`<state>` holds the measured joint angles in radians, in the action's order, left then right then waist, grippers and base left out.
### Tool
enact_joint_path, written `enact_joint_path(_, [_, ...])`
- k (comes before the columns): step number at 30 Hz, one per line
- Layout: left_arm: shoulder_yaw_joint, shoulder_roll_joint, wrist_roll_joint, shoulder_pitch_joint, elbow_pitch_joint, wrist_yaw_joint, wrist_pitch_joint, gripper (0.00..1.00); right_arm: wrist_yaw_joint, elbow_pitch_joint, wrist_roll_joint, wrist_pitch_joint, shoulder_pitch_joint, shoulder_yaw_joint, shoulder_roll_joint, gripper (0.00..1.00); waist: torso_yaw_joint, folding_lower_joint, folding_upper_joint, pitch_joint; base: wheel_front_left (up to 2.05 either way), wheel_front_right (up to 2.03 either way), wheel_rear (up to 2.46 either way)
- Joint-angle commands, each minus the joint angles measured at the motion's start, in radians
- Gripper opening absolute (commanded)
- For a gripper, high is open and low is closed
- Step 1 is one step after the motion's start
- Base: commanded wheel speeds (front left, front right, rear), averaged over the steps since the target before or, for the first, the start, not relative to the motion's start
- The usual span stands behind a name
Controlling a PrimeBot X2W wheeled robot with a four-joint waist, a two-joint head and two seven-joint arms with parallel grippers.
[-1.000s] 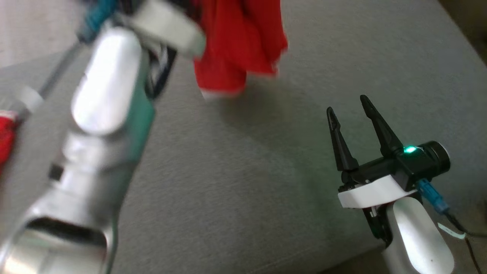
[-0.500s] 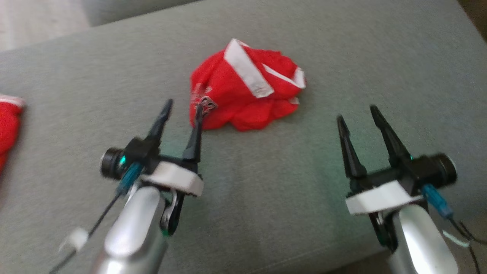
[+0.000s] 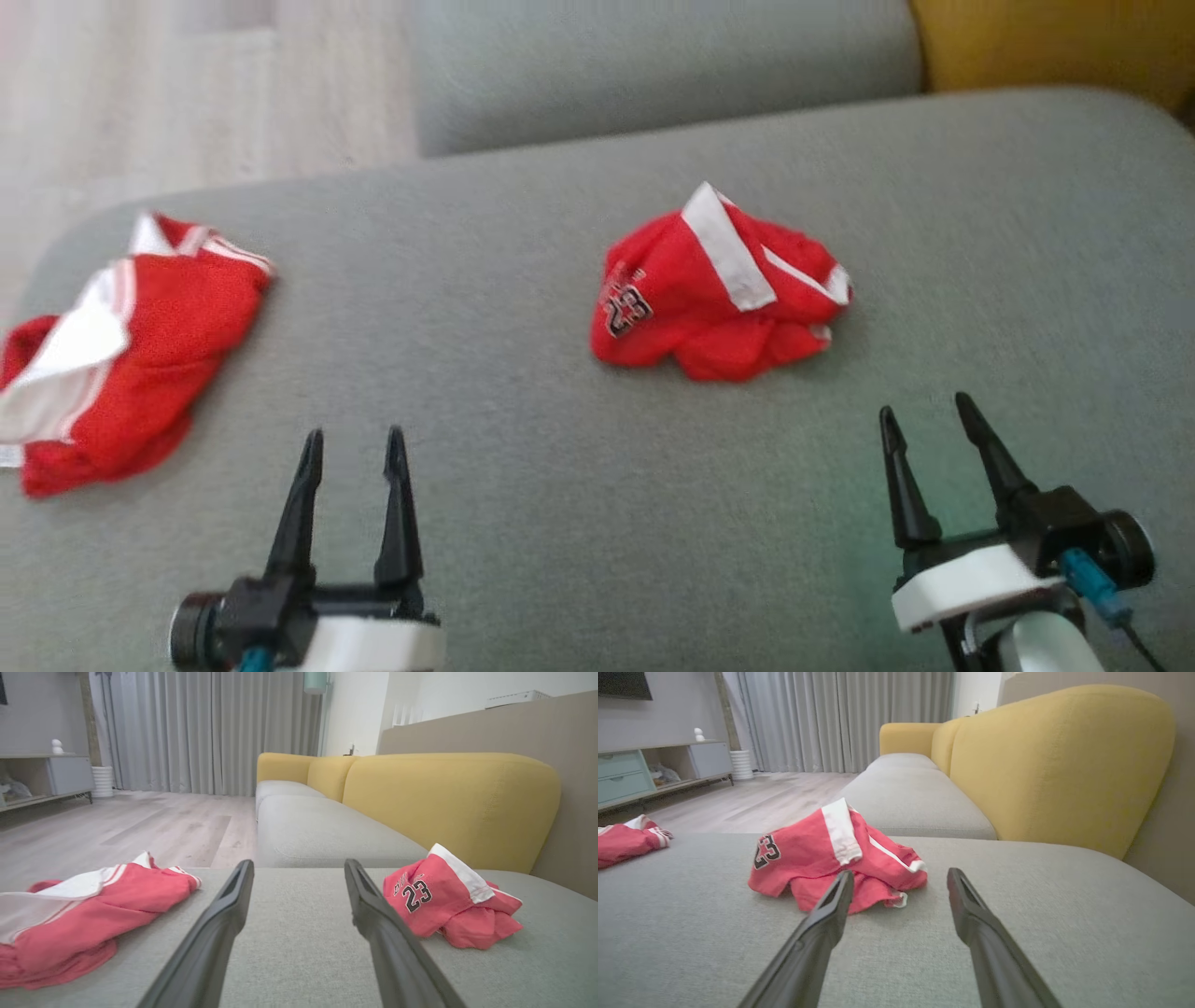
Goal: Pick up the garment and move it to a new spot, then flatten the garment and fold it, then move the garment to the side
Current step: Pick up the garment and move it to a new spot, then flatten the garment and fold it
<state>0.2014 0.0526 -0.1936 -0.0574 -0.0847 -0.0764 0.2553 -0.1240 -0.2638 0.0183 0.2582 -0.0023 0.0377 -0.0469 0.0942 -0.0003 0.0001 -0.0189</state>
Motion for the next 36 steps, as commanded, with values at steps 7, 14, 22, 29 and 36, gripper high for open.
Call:
enact_joint_path(7, [-0.045, -0.002, 0.014, -0.068, 0.038, -0.005, 0.006, 1.00, -0.007, 0.043, -0.005, 0.004, 0.027, 0.036, -0.003, 1.00, -0.064, 0.0003, -0.0001, 0.082, 0.00, 0.00, 0.00])
enact_joint_path(14, [-0.051, -0.002, 0.029, -0.074, 0.025, 0.006, 0.006, 1.00, -0.007, 0.039, -0.003, 0.004, 0.031, 0.048, -0.003, 1.00, -0.068, 0.0003, -0.0001, 0.095, 0.00, 0.00, 0.00])
enact_joint_path(22, [-0.049, -0.002, 0.024, -0.078, 0.027, -0.002, 0.006, 1.00, -0.007, 0.037, -0.006, 0.004, 0.034, 0.043, -0.003, 1.00, -0.061, 0.0003, -0.0001, 0.104, 0.00, 0.00, 0.00])
enact_joint_path(29, [-0.028, -0.002, 0.039, -0.063, 0.002, 0.005, 0.006, 1.00, -0.007, 0.031, 0.004, 0.004, 0.025, 0.058, -0.003, 1.00, -0.029, 0.0003, -0.0001, 0.097, 0.00, 0.00, 0.00])
enact_joint_path(36, [0.085, -0.002, 0.094, 0.094, -0.119, 0.026, 0.006, 1.00, -0.007, 0.037, 0.015, 0.004, -0.015, 0.083, -0.003, 1.00, 0.086, 0.0003, -0.0001, 0.030, 0.00, 0.00, 0.00])
